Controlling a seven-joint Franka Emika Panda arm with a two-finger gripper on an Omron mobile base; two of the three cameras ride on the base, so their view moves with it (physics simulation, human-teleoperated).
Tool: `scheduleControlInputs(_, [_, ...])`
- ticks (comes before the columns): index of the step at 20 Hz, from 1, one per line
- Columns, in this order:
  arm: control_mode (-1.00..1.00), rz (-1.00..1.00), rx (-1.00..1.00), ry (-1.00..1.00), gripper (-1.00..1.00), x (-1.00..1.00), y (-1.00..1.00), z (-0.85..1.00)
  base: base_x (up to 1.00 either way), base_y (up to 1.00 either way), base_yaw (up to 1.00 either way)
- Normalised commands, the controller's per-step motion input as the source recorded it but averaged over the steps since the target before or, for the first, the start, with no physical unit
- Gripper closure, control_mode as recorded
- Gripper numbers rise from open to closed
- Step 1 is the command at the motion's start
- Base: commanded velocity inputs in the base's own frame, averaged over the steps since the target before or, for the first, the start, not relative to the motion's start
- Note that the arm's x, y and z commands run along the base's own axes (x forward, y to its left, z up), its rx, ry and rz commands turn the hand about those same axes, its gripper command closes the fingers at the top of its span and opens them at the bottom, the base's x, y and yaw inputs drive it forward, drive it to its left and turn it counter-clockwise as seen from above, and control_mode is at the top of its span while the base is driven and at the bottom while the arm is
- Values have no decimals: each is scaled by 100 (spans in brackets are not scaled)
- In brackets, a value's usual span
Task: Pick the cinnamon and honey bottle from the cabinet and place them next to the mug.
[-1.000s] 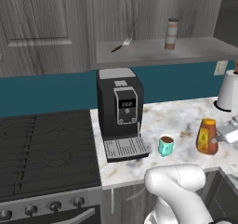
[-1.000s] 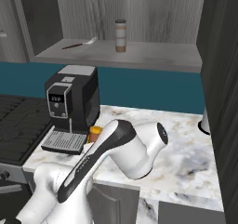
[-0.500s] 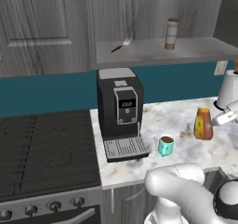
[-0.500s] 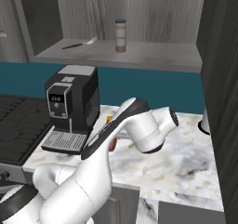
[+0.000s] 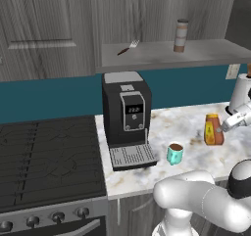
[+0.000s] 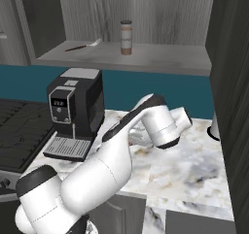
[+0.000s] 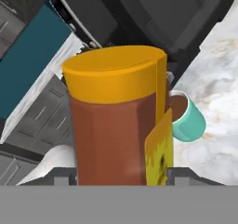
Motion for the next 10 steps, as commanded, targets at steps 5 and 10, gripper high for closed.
scheduleControlInputs(5, [-100, 0, 0, -1, 100, 0, 2, -44, 0, 0, 0])
scheduleControlInputs(10, [-100, 0, 0, -7, 100, 0, 17, -6, 0, 0, 0])
